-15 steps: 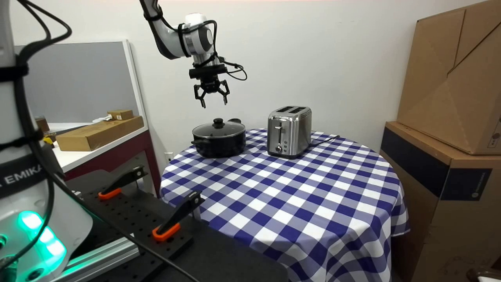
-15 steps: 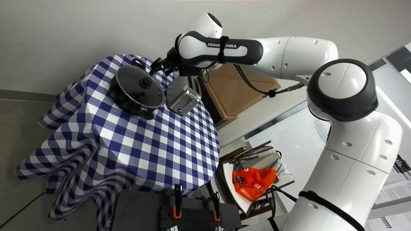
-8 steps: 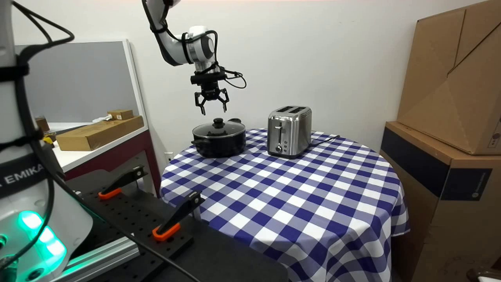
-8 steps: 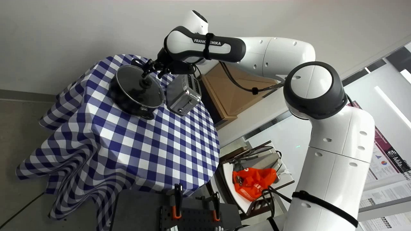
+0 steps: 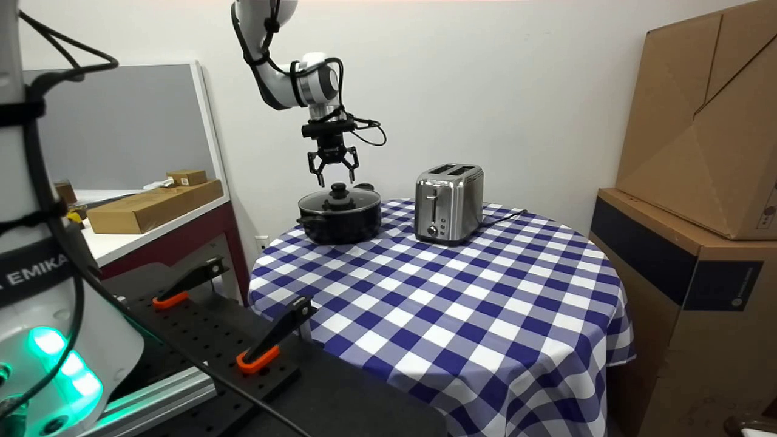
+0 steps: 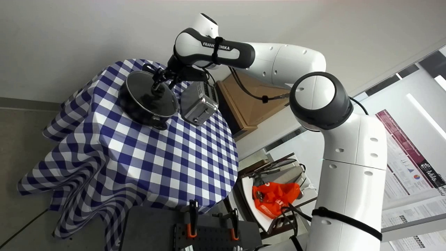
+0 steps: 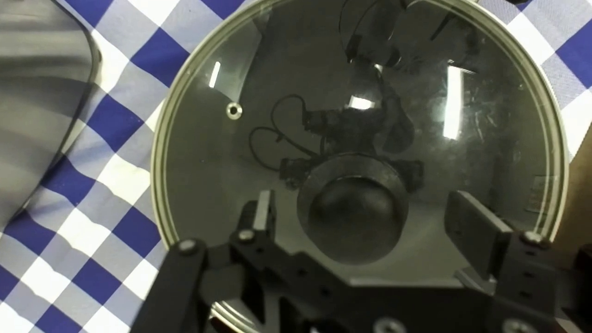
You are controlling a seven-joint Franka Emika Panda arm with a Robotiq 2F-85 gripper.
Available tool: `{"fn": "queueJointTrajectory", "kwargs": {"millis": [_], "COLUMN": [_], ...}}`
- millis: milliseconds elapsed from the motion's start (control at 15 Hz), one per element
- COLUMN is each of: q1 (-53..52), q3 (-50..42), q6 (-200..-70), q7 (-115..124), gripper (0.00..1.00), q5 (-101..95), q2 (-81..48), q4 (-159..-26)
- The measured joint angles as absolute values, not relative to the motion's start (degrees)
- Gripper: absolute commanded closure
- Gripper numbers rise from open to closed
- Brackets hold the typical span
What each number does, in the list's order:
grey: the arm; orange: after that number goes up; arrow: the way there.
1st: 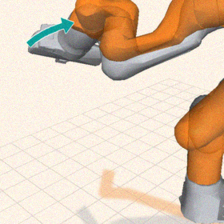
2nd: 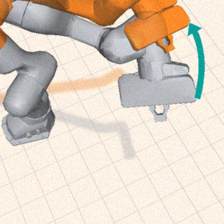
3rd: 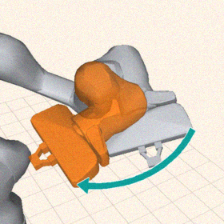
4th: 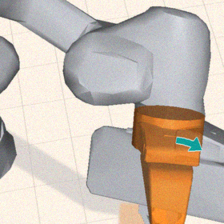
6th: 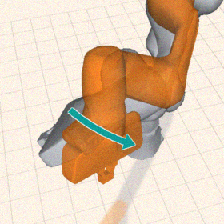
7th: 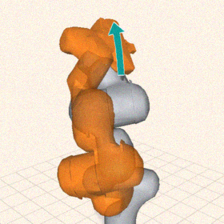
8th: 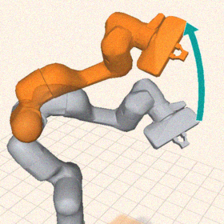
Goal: Pick up the lid from the black pot and put it on the table.
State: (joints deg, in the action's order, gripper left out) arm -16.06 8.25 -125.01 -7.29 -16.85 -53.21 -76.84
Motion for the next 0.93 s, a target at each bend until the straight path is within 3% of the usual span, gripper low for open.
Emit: {"fn": "queueJointTrajectory", "kwargs": {"millis": [267,333,933], "q1": [-16.8,-17.0,-16.87], "q3": [8.06,7.83,8.23], "q6": [-124.53,-124.39,-123.47], "q7": [-7.75,-7.92,-10.91], "gripper": [0.72,0.75,0.75], "q5": [-16.89,-16.95,-16.43], "q2": [-55.8,-56.2,-56.53], "q4": [-73.66,-72.9,-71.19]}}
